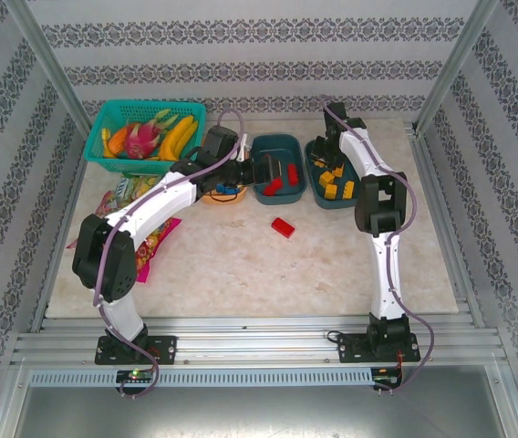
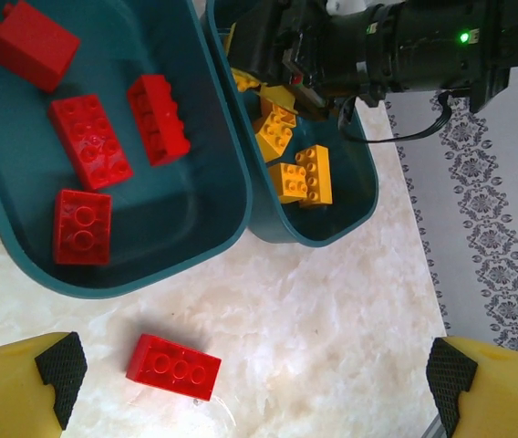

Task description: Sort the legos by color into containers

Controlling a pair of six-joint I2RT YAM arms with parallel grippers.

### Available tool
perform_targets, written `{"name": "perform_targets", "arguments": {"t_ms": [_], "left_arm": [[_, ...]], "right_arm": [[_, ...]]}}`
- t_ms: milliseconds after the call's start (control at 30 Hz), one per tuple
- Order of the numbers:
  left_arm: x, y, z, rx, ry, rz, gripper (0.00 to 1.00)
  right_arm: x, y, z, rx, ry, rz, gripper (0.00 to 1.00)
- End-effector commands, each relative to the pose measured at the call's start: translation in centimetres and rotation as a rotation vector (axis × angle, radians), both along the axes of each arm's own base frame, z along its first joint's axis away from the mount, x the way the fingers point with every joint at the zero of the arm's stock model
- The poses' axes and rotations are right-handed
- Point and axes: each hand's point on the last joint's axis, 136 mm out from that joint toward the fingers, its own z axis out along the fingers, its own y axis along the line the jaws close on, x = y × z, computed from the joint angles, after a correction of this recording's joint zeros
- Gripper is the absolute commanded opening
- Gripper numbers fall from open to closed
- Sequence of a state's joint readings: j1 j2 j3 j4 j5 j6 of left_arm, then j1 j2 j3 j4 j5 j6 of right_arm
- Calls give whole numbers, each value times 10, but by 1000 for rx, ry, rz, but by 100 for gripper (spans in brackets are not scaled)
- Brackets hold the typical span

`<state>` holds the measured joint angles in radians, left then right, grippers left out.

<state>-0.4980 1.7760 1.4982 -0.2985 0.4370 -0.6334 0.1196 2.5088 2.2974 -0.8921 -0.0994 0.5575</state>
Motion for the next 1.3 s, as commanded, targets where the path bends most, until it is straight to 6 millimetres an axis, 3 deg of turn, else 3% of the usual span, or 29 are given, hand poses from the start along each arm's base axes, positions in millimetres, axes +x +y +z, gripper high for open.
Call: {"name": "perform_targets", "arguments": {"t_ms": [0,100,233,333,433,533,600,700,767,900,1000,1267], "left_arm": [[5,-11,23,-36,-53,-11,98],[3,-10,31,-34,-63,-14,98],[-6,-2,40,-12,-76,-4,97],[-19,12,42,15,-78,17,98],[-40,30,41,45,-82,32,98],[-67,46,34,65,-72,33,98],[-87,59,24,82,-55,36,98],[-115,77,6,100,-24,51,99],[-133,88,-6,104,0,67,99],[-160,105,-29,96,49,101,99],[-170,115,-40,112,63,124,99],[-175,121,-46,135,72,136,99]], "right_arm": [[0,2,27,9,-32,31,51],[-2,5,60,-23,-99,50,58],[-20,11,100,-63,-175,59,58],[-49,28,126,-77,-247,104,60],[-88,54,133,-78,-290,222,63],[-137,90,124,-92,-314,435,66],[-174,107,106,-123,-287,580,70],[-215,115,79,-166,-226,719,75],[-232,115,61,-181,-178,769,77],[-242,110,26,-248,-35,821,79],[-241,116,10,-273,-3,866,81],[-228,133,-15,-273,43,901,78]]}}
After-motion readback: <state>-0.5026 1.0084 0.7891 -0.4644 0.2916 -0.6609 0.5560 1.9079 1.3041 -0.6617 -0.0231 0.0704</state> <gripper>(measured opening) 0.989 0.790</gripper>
